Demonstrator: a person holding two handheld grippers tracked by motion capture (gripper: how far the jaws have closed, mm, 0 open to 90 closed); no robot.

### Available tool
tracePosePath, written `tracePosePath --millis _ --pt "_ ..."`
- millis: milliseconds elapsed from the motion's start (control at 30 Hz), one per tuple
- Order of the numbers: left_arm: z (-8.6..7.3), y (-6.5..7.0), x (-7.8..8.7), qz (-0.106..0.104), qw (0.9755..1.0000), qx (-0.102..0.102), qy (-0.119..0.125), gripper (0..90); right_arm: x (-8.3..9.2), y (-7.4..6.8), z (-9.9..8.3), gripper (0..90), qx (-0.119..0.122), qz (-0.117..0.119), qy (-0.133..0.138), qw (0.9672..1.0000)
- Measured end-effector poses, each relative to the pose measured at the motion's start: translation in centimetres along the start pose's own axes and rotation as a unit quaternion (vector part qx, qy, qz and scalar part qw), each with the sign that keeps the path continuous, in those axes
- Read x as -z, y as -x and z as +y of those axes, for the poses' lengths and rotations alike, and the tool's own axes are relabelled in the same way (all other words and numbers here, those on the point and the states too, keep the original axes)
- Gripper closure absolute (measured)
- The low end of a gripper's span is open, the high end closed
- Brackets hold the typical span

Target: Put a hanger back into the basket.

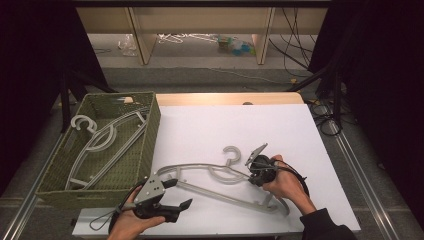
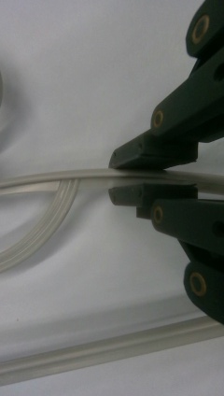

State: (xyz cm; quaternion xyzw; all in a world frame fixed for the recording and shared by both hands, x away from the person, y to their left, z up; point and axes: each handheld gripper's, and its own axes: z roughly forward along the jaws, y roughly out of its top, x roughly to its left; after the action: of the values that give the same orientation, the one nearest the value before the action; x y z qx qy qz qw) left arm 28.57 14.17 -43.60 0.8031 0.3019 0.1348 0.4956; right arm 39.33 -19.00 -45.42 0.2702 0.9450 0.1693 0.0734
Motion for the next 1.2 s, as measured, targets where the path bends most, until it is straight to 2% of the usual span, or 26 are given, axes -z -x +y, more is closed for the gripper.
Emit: tracePosePath --millis 100,133,167,200,233,300,367,400,533,633,800,867,933,967,1033,1067,1100,1133,1167,1200 --pt "1.4 -0.4 -1.4 0.005 1.0000 0.006 -0.002 23.9 0.9 -0.2 -0.1 81.9 0.020 -0.013 0.009 0.9997" --pt "2.2 -0.7 -2.4 0.011 0.9999 0.008 -0.005 24.1 1.3 -0.3 -0.1 82.0 0.028 -0.019 0.012 0.9994" --pt "2.5 -0.7 -2.8 0.012 0.9998 0.013 -0.008 25.2 2.0 -0.6 -0.1 82.0 0.038 -0.027 0.020 0.9987" --pt "2.5 -0.7 -2.8 0.012 0.9998 0.013 -0.008 25.3 2.0 -0.6 -0.1 82.0 0.038 -0.027 0.020 0.9987" --pt "3.2 -1.0 -4.0 0.009 0.9997 0.014 -0.017 25.3 2.7 -0.8 -0.2 82.0 0.047 -0.030 0.031 0.9980" --pt "3.9 -1.6 -5.2 0.009 0.9995 -0.002 -0.029 25.3 3.2 -1.0 -0.4 82.0 0.051 -0.029 0.041 0.9974" --pt "4.4 -1.9 -6.2 0.005 0.9992 -0.007 -0.040 25.2 3.7 -1.3 -0.4 82.0 0.062 -0.036 0.046 0.9963" --pt "4.7 -2.3 -6.6 0.003 0.9984 -0.020 -0.054 25.2 3.9 -1.4 -0.4 82.0 0.066 -0.036 0.046 0.9961" --pt "5.2 -3.0 -8.5 -0.005 0.9971 -0.019 -0.073 25.2 4.6 -2.0 -0.2 82.0 0.089 -0.049 0.050 0.9936" --pt "5.6 -3.2 -9.7 -0.002 0.9961 -0.028 -0.083 27.1 5.0 -2.5 0.1 82.0 0.105 -0.050 0.053 0.9918" --pt "6.4 -3.5 -10.7 -0.027 0.9946 -0.028 -0.096 33.5 5.4 -3.1 0.5 82.0 0.123 -0.053 0.056 0.9894" --pt "6.3 -3.3 -10.9 -0.039 0.9922 -0.039 -0.112 36.0 5.5 -3.3 0.6 82.0 0.123 -0.055 0.056 0.9893" --pt "6.1 -3.2 -11.3 -0.047 0.9910 -0.046 -0.117 36.9 5.6 -3.4 0.6 82.0 0.128 -0.055 0.059 0.9886" --pt "6.1 -3.2 -11.4 -0.052 0.9893 -0.057 -0.124 39.2 5.6 -3.4 0.7 82.0 0.129 -0.055 0.058 0.9884" --pt "6.1 -3.2 -11.7 -0.052 0.9896 -0.054 -0.123 43.9 5.6 -3.5 0.7 82.1 0.129 -0.054 0.057 0.9885" --pt "6.1 -3.3 -11.9 -0.062 0.9884 -0.056 -0.127 45.4 5.6 -3.6 0.7 82.0 0.129 -0.054 0.058 0.9885" --pt "6.0 -3.1 -12.0 -0.066 0.9889 -0.052 -0.122 49.3 5.6 -3.6 0.8 82.0 0.132 -0.054 0.059 0.9881" --pt "6.1 -3.3 -12.1 -0.070 0.9865 -0.065 -0.134 50.8 5.6 -3.6 0.8 82.0 0.131 -0.055 0.060 0.9880" --pt "6.0 -3.2 -12.4 -0.074 0.9868 -0.059 -0.131 51.9 5.7 -3.6 0.8 82.0 0.132 -0.052 0.058 0.9882" --pt "6.0 -3.2 -12.5 -0.079 0.9859 -0.061 -0.135 55.3 5.7 -3.7 0.8 82.0 0.134 -0.051 0.059 0.9879"
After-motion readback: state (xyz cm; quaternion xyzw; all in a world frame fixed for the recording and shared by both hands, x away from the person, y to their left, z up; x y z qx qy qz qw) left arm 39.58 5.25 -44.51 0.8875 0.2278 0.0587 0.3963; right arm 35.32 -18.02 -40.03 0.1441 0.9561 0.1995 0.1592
